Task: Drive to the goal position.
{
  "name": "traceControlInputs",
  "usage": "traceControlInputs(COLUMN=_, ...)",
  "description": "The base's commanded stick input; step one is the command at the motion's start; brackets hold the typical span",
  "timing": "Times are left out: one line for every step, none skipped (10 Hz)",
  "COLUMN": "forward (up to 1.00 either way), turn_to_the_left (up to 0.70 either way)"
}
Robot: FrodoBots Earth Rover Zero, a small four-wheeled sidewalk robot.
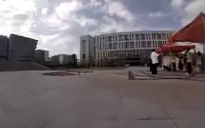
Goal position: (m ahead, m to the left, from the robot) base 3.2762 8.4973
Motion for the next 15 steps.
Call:
traceControlInputs(forward=1.00, turn_to_the_left=0.42)
traceControlInputs(forward=1.00, turn_to_the_left=0.42)
traceControlInputs(forward=1.00, turn_to_the_left=0.42)
traceControlInputs(forward=1.00, turn_to_the_left=0.42)
traceControlInputs(forward=1.00, turn_to_the_left=0.42)
traceControlInputs(forward=1.00, turn_to_the_left=0.42)
traceControlInputs(forward=1.00, turn_to_the_left=0.42)
traceControlInputs(forward=1.00, turn_to_the_left=0.42)
traceControlInputs(forward=1.00, turn_to_the_left=0.42)
traceControlInputs(forward=1.00, turn_to_the_left=0.42)
traceControlInputs(forward=1.00, turn_to_the_left=0.42)
traceControlInputs(forward=1.00, turn_to_the_left=0.42)
traceControlInputs(forward=1.00, turn_to_the_left=0.42)
traceControlInputs(forward=1.00, turn_to_the_left=0.42)
traceControlInputs(forward=1.00, turn_to_the_left=0.42)
